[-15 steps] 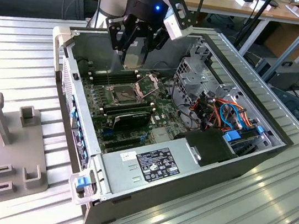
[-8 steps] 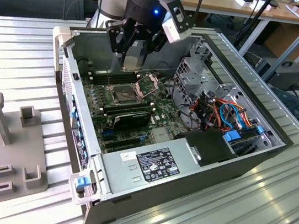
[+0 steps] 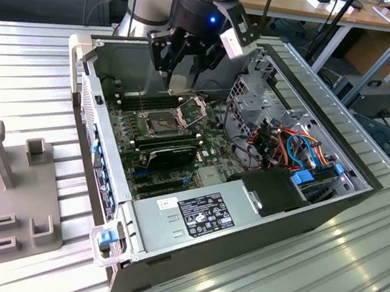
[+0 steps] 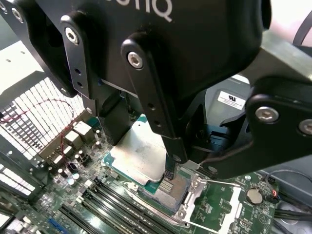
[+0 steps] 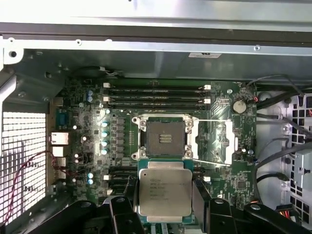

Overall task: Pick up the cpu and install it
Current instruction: 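Pick up the cpu and move it towards the insertion slot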

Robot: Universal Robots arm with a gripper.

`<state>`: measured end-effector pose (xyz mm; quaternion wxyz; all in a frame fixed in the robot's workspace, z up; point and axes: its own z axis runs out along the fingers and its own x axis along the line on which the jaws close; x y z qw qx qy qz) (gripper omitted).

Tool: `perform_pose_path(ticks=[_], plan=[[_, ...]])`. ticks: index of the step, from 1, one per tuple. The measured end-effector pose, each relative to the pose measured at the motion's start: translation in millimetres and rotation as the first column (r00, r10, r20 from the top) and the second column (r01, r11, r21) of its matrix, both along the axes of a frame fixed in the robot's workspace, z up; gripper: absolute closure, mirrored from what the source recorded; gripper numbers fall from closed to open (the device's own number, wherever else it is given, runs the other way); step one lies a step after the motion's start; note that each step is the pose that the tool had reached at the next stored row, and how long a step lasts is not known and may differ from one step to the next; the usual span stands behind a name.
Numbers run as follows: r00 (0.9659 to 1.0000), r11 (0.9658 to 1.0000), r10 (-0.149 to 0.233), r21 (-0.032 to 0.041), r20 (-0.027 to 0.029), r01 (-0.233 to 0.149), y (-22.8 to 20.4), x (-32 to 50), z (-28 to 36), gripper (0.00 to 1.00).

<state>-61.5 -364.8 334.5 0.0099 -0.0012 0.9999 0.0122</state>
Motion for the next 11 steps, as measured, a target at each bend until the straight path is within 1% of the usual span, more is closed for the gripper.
perform_pose_path(ticks=[2,5,11], plan=[[1.0000,1.0000,0.001,0.0000,0.0000,-0.001,1.3,2.3,-2.5,0.46],[1.0000,1.0000,0.004,0.0001,0.0001,-0.004,4.5,5.1,-5.4,0.46],[1.0000,1.0000,0.006,0.0000,0.0001,-0.006,10.9,6.2,-10.7,0.46]])
